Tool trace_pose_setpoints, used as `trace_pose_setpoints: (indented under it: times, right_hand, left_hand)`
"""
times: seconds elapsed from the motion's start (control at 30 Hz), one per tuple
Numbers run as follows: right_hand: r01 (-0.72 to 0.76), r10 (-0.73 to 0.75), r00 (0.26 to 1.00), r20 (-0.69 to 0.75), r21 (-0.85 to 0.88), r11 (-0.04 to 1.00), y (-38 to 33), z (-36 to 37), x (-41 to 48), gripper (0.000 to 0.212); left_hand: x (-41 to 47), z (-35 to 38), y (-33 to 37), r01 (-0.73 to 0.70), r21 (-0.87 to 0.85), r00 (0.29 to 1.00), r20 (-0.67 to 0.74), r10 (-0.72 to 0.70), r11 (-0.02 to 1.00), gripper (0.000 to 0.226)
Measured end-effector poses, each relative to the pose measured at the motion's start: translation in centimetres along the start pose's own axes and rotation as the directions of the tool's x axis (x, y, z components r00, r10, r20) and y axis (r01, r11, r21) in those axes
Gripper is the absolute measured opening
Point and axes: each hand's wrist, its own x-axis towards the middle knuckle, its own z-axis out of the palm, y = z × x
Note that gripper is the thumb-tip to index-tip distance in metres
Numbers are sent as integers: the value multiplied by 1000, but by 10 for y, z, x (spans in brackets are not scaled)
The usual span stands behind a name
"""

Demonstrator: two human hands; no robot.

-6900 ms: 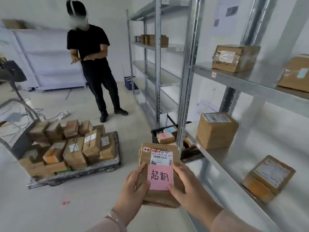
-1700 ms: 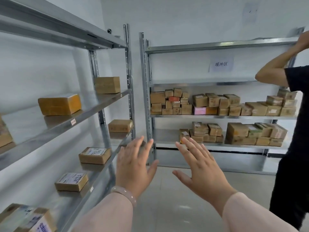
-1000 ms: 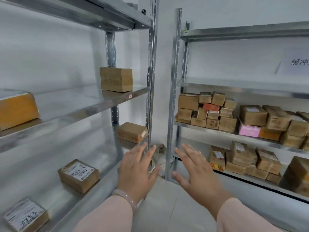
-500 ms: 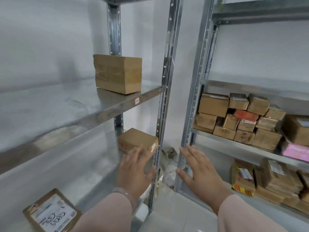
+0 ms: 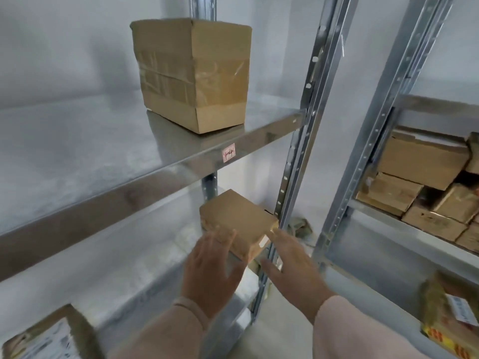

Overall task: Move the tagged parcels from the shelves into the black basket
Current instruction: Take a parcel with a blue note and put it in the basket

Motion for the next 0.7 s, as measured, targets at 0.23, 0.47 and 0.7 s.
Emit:
trace_pose_setpoints:
  times: [0.23,0.47,0.7]
  right_hand:
    - [185,-186,977,105,27,982,43,5,114,55]
    - [151,-177,926,335,105,983,69,34,177,61]
    - [17,-95,878,469,167,986,72,40,199,73]
  left_hand:
    - [47,45,6,265,3,964,34,-265,964,57]
    - [80,100,8,495,79,824,274,-497,865,67]
    - [60,111,4,626,4,759,224,-611,780,80]
